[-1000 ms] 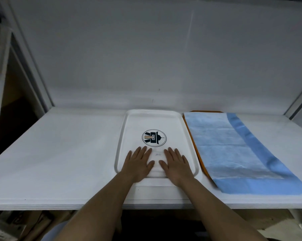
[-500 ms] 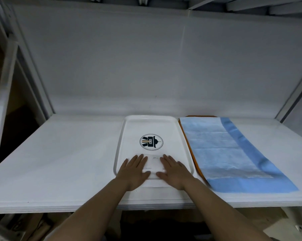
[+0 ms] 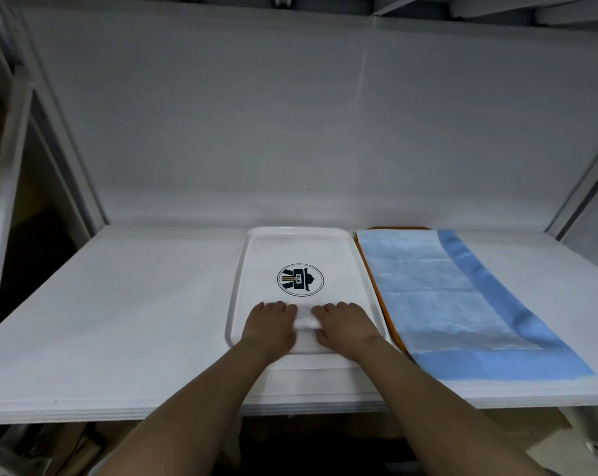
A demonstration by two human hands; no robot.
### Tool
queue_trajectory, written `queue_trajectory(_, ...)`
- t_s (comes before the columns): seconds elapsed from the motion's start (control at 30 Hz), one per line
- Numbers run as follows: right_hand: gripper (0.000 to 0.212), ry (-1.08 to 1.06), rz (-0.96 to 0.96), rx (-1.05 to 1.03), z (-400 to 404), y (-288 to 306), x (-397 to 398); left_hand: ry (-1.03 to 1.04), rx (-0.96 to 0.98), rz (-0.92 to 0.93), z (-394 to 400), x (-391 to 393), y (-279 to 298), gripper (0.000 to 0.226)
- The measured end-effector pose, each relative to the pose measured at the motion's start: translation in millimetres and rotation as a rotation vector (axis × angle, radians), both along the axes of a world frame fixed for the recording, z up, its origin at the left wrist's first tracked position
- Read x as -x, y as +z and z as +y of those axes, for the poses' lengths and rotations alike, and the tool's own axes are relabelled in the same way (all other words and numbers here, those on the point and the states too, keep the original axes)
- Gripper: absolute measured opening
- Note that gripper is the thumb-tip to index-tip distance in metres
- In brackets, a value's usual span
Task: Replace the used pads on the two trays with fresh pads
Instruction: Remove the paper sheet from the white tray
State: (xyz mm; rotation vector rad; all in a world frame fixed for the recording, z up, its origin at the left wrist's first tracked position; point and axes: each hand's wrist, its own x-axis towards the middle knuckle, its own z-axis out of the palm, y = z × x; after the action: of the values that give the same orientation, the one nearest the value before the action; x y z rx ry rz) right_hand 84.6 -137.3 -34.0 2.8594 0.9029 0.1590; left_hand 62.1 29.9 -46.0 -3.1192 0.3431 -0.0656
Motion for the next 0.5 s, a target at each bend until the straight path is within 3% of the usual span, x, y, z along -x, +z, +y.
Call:
queue_trajectory(0.07,0.030,0.038,-0.123,-0.011,-1,6,-2,0.004,0.042,-0.075,0,-1,6,0.038)
queue_trajectory(0.17,0.036,0.058,-0.165,-0.107,-3,18,0,-0.019,0.149,-0.171,5,-2,18,0.029)
queue_trajectory(0.4,0.037,-0.150,0.081,-0.559,-10,53,14,0.054,0.412,-0.159,19,17,47,0.022)
queue_trajectory(0.5,0.035,-0.233,0.288,-0.898,-9,65,17,0.105,0.614,-0.032,29,24,57,0.013)
